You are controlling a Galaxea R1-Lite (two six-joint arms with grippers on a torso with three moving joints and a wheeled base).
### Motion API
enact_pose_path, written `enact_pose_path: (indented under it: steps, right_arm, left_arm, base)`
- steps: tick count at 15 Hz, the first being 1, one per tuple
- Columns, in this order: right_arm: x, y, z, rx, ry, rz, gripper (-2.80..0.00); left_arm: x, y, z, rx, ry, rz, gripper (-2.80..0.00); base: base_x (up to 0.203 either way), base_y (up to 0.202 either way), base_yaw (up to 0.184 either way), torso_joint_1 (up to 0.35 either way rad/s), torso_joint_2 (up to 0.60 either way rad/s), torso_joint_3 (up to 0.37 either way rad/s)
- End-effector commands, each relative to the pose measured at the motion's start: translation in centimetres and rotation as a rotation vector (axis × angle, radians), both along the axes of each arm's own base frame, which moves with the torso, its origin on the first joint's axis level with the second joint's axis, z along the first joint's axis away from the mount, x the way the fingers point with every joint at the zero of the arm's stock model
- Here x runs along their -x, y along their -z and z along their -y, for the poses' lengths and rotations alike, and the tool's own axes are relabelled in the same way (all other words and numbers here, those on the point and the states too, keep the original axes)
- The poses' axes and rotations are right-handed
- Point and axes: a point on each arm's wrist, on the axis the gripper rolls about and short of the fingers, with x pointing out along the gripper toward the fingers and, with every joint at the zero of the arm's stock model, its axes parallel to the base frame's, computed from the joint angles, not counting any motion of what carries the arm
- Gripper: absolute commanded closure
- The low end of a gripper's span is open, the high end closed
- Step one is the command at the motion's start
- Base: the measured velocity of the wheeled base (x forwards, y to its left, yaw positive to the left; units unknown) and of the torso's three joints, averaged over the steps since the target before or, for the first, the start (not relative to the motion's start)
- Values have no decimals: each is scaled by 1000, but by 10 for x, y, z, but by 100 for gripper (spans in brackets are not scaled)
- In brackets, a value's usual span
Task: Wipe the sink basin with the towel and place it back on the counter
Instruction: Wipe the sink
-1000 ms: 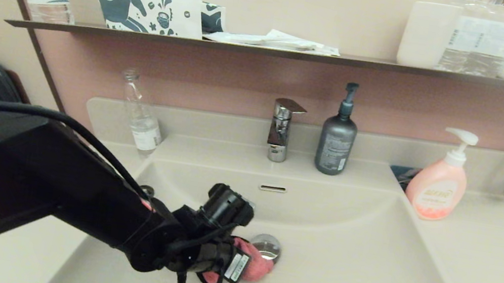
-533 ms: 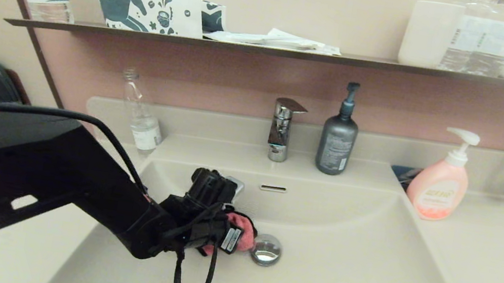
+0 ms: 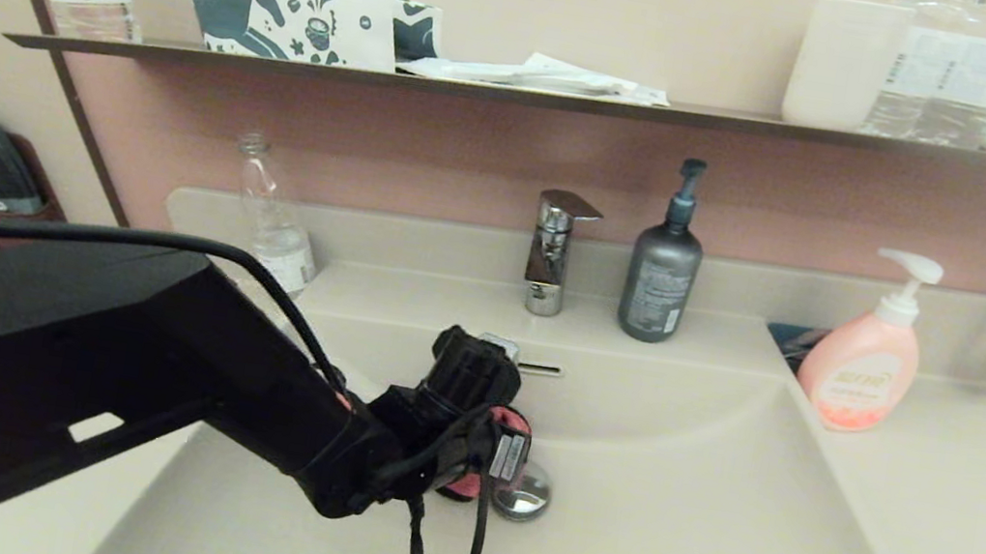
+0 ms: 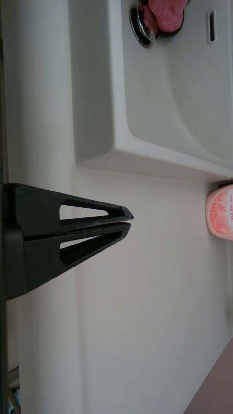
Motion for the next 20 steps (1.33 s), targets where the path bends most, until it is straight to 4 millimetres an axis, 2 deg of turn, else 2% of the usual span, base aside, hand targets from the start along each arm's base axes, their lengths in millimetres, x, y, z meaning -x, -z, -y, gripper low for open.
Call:
enact_pose_path:
  steps: [1,4,9,15,17,20]
  right_arm:
    - [0,0,0,0,0,-1,0]
    - [0,0,0,0,0,-1,0]
    - [0,0,0,0,0,-1,0]
    - [0,0,0,0,0,-1,0]
    - [0,0,0,0,0,-1,0]
    - [0,0,0,0,0,-1,0]
  left_arm:
    - [8,-6,19,25,32,24,0]
    - [9,1,37,25,16,40,0]
    - [-3,21,54,17,23,33,0]
    - [-3,33,81,26,63,38,0]
    - [5,33,90,32,89,41,0]
    - [37,17,109,67,107,-31,0]
  base:
    - [0,0,0,0,0,0]
    - [0,0,0,0,0,0]
    - [0,0,0,0,0,0]
    - [0,0,0,0,0,0]
    - [0,0,0,0,0,0]
    - [0,0,0,0,0,0]
